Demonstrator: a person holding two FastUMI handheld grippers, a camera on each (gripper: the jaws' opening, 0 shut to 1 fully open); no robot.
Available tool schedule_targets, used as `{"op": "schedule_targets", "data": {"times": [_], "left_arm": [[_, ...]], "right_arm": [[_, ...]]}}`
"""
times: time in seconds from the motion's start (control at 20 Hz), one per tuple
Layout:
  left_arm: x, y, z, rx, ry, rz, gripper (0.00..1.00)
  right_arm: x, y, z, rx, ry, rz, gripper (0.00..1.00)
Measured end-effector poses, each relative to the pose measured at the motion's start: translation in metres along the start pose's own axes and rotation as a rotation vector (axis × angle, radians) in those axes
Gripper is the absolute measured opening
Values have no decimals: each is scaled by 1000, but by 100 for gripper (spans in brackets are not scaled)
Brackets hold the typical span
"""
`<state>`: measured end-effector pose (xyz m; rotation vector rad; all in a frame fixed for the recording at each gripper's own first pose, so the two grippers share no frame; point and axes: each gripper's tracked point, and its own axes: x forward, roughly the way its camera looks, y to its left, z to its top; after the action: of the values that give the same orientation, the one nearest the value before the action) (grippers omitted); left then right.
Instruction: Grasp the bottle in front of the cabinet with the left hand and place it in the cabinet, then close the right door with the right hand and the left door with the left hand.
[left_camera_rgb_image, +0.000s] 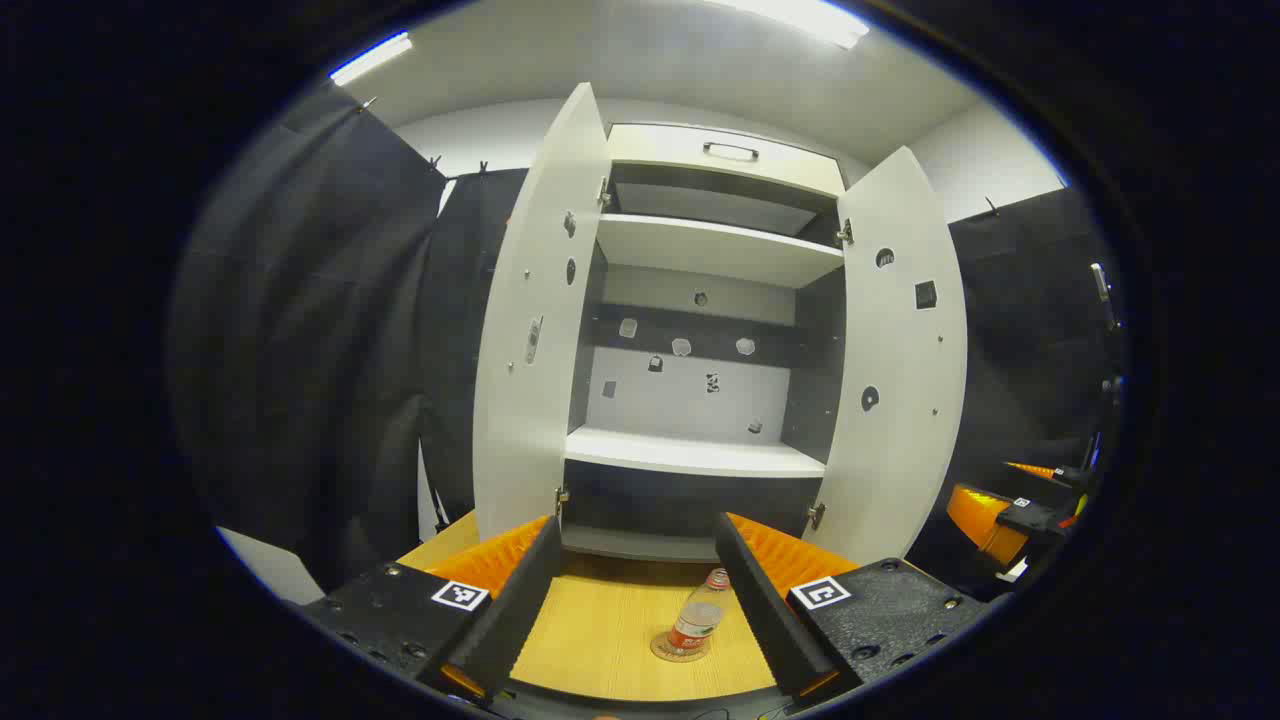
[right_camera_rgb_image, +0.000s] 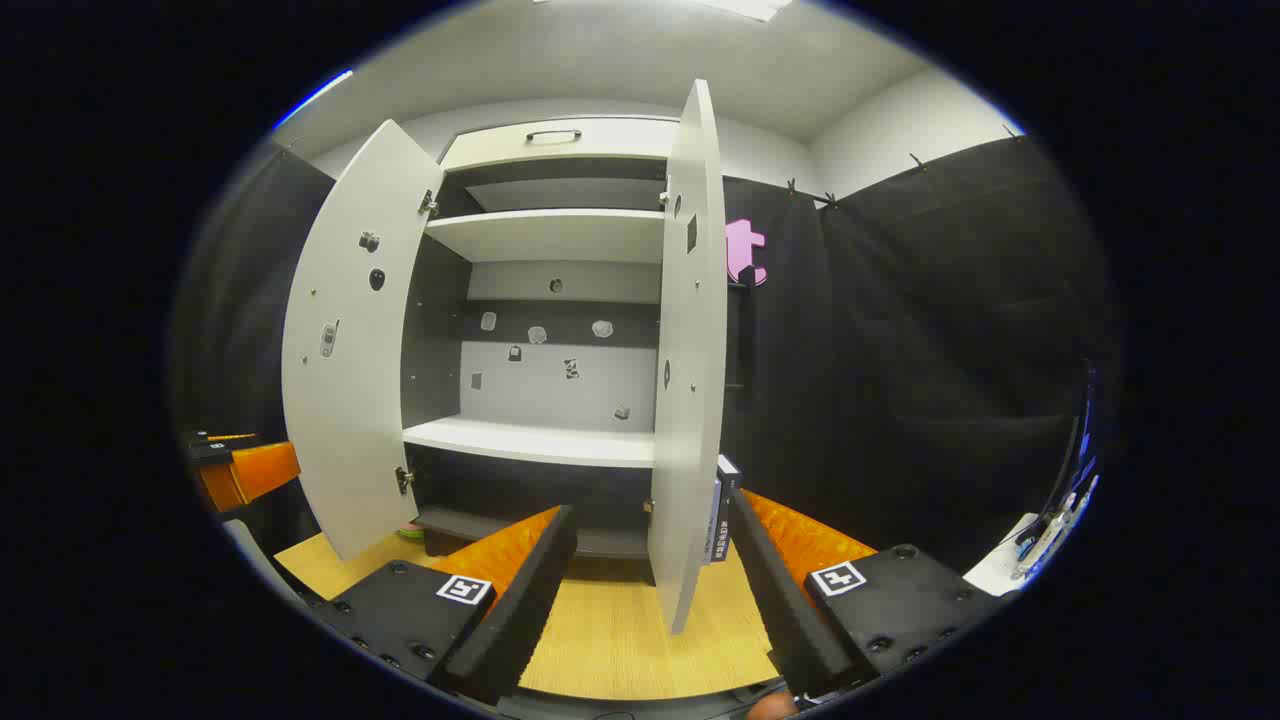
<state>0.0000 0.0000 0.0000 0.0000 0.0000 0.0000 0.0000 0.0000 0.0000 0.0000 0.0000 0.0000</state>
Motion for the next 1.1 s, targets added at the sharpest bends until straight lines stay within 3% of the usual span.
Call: {"op": "schedule_targets", "data": {"times": [0.05, 0.8, 1.1], "left_arm": [[2, 0, 4, 7, -7, 0, 94], [6, 3, 8, 25, -17, 11, 94], [13, -5, -11, 9, 14, -11, 94]], "right_arm": [[-1, 0, 1, -4, -4, -2, 99], [4, 3, -4, -10, 4, 3, 100], [4, 6, -4, -33, -7, 9, 100]]}}
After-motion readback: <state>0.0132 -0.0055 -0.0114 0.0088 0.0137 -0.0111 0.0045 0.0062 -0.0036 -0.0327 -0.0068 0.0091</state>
